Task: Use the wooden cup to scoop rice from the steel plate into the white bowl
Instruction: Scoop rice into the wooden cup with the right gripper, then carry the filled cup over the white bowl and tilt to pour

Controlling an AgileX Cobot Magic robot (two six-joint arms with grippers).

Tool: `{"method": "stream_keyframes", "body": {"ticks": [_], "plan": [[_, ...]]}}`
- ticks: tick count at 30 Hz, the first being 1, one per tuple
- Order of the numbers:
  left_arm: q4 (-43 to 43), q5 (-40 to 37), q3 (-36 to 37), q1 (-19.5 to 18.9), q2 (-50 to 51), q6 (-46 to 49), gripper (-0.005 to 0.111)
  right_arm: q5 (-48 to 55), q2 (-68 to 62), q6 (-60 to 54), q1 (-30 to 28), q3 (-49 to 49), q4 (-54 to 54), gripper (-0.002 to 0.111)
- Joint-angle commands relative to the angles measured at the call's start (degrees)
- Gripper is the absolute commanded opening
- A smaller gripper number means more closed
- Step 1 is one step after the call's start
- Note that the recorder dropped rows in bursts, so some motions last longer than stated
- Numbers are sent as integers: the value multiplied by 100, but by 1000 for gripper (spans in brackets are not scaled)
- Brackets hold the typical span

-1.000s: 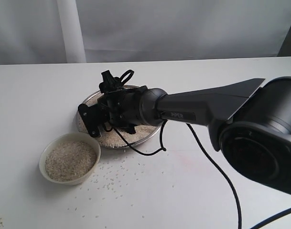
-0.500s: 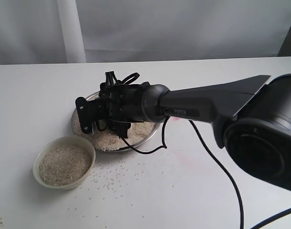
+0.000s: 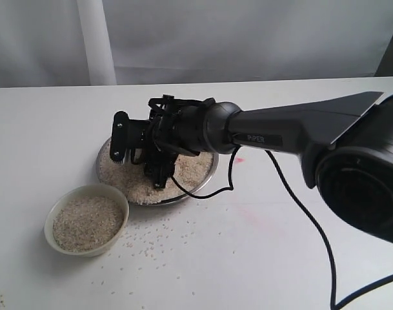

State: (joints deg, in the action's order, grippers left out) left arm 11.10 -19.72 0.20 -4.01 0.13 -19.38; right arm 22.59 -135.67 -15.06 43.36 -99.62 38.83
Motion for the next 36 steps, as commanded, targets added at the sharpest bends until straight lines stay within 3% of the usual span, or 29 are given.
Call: {"method": "stream_keyframes", "body": {"ticks": [1,6,17,24,36], "plan": [[16,39,-20,0,-13,-8,0,-57,94,-9,-88,16,-704,0],[16,39,-20,0,-13,-8,0,-212,129,2,-219,16,-1869,0],[16,39,-20,0,-13,-8,0,-398,662,29,-418,228,-2874,0],[16,39,-20,0,-13,-8,0,-529,1067,38,-446,771,-2900,0],[16,39,-20,0,-13,-8,0,-226,1294,-192,-338,787,-2900,0]]}}
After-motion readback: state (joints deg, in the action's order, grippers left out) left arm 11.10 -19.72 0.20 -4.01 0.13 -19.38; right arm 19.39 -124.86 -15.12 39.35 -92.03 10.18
